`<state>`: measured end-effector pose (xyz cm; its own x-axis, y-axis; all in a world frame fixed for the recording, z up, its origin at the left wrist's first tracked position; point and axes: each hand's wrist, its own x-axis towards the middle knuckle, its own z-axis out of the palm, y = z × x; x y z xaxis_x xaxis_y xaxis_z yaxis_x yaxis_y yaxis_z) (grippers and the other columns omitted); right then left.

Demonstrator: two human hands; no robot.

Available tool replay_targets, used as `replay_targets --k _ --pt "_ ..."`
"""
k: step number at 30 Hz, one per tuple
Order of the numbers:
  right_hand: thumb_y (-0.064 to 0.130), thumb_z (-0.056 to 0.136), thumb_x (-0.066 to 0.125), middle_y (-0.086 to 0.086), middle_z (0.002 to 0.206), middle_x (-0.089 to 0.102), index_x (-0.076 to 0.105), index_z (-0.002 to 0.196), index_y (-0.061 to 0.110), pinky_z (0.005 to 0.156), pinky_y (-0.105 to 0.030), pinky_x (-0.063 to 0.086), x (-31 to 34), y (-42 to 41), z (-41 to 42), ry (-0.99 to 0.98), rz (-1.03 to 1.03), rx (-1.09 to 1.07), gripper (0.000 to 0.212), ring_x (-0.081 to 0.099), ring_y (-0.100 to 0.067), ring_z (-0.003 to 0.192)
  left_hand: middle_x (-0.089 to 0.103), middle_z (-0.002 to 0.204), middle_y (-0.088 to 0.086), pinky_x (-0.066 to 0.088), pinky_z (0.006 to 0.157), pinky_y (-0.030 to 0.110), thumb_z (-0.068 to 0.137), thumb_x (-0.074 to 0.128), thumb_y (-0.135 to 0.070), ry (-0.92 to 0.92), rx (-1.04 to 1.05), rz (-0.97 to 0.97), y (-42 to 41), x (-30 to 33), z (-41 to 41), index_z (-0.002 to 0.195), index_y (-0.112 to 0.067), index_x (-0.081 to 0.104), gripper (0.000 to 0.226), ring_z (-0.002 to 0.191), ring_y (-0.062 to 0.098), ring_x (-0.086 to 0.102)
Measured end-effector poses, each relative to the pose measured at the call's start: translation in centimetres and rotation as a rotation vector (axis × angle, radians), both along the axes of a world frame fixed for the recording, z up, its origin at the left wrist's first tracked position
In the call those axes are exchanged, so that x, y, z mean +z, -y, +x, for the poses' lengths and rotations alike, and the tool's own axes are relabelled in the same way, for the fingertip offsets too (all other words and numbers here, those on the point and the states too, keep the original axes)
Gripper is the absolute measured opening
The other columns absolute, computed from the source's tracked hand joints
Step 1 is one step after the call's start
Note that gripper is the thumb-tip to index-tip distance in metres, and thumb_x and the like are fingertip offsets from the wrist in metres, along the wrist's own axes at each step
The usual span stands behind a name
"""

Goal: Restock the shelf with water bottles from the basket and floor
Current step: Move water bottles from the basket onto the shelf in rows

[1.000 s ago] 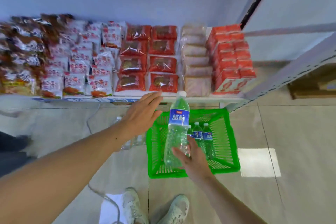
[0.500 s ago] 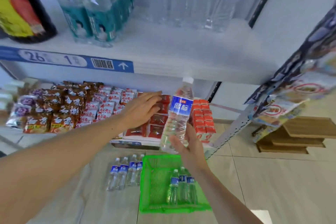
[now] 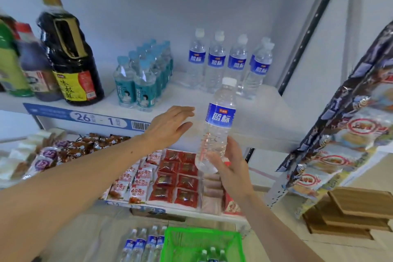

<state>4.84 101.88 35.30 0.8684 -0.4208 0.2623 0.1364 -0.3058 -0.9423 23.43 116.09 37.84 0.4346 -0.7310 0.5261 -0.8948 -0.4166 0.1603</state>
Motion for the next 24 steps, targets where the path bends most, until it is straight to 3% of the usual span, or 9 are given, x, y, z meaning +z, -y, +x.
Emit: replay_targets --k 2,5,9,15,19,21,24 --pt "0.02 0.09 0.065 0.011 0.119 0.064 0.047 0.131 0.019 0.084 -0.012 0.05 1.7 0.6 2.4 0.031 -0.028 -0.011 0.044 0.061 0.0 0.107 0.054 0.135 -0.001 0.053 0.088 0.037 0.093 0.034 -0.043 -0.03 0.012 -0.025 0.4 1.8 1.2 0.121 -0.013 0.059 0.048 0.121 0.018 0.051" --pt "0.019 0.089 0.066 0.007 0.119 0.064 0.047 0.131 0.019 0.084 -0.018 0.052 3.6 1.6 7.0 0.068 -0.04 -0.054 0.046 0.063 -0.005 0.106 0.048 0.14 -0.004 0.051 0.091 0.039 0.093 0.031 -0.047 -0.023 0.012 -0.019 1.0 4.6 3.6 0.125 -0.016 0.055 0.05 0.125 0.017 0.048" --pt "0.015 0.086 0.069 0.012 0.112 0.064 0.049 0.129 0.02 0.073 -0.005 0.046 5.2 3.1 13.1 0.077 -0.077 -0.151 0.047 0.06 0.009 0.094 0.047 0.142 0.001 0.045 0.1 0.04 0.096 0.043 -0.041 0.019 0.031 0.002 1.7 8.5 7.7 0.132 -0.015 0.05 0.045 0.128 0.022 0.046" --pt "0.017 0.084 0.071 0.005 0.115 0.063 0.047 0.126 0.022 0.082 -0.019 0.051 5.0 4.1 20.5 0.023 -0.087 -0.198 0.048 0.061 -0.009 0.097 0.047 0.142 0.005 0.044 0.098 0.043 0.089 0.048 -0.039 0.074 -0.006 0.037 2.7 13.0 14.0 0.136 -0.013 0.046 0.054 0.125 0.027 0.047" --pt "0.015 0.081 0.073 0.012 0.11 0.062 0.046 0.118 0.029 0.091 -0.037 0.052 3.8 4.7 23.7 0.006 -0.104 -0.19 0.048 0.061 -0.006 0.098 0.042 0.146 0.002 0.044 0.099 0.043 0.091 0.054 -0.042 0.04 0.035 0.131 3.8 13.9 16.6 0.144 -0.019 0.033 0.062 0.129 0.025 0.043" --pt "0.016 0.08 0.075 0.016 0.11 0.06 0.044 0.117 0.032 0.093 -0.039 0.051 3.0 4.8 24.7 -0.003 -0.117 -0.181 0.051 0.059 -0.004 0.1 0.045 0.144 0.001 0.045 0.098 0.043 0.089 0.054 -0.049 -0.023 0.063 0.197 4.4 13.7 17.4 0.146 -0.022 0.025 0.069 0.127 0.024 0.046" --pt "0.017 0.08 0.075 0.009 0.117 0.06 0.044 0.123 0.029 0.095 -0.04 0.05 2.2 5.1 25.7 -0.009 -0.113 -0.175 0.054 0.059 -0.006 0.104 0.048 0.143 -0.004 0.047 0.096 0.044 0.087 0.056 -0.051 -0.11 0.048 0.244 5.2 13.1 18.1 0.147 -0.022 0.021 0.075 0.124 0.025 0.05"
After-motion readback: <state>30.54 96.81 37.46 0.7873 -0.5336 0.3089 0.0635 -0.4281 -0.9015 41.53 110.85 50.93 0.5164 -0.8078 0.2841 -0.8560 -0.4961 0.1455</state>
